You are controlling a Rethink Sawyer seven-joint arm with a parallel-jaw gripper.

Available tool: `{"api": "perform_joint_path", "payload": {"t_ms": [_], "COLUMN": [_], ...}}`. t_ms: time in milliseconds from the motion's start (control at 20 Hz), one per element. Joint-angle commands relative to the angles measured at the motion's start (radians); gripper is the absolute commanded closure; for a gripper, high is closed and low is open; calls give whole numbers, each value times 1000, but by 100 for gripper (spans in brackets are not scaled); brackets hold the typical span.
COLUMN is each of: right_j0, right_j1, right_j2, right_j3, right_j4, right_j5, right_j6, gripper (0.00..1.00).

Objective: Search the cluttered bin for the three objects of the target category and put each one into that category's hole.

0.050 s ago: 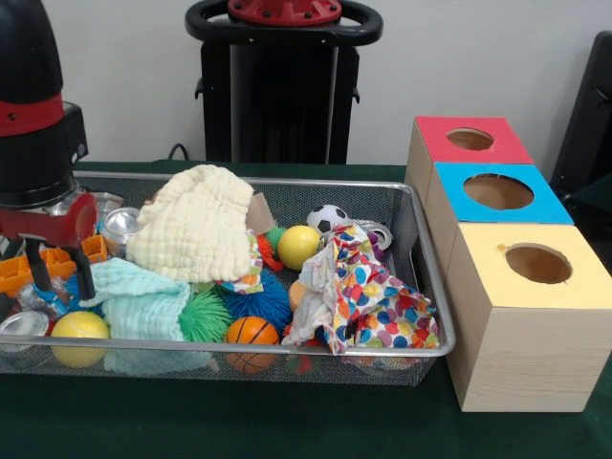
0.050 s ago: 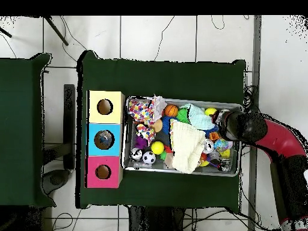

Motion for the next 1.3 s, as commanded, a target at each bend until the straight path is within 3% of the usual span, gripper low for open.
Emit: {"api": "perform_joint_path", "payload": {"t_ms": [50, 950, 1300], "right_j0": [-16, -40, -69], "right_j1": [25, 3, 3], "right_j2": [80, 51, 44], "right_j3": [-51, 67, 38], "right_j4": [-59, -125, -146], "right_j5": [104, 0, 32], "right_j6": [-262, -195, -232], "gripper": [0, 0, 0]}}
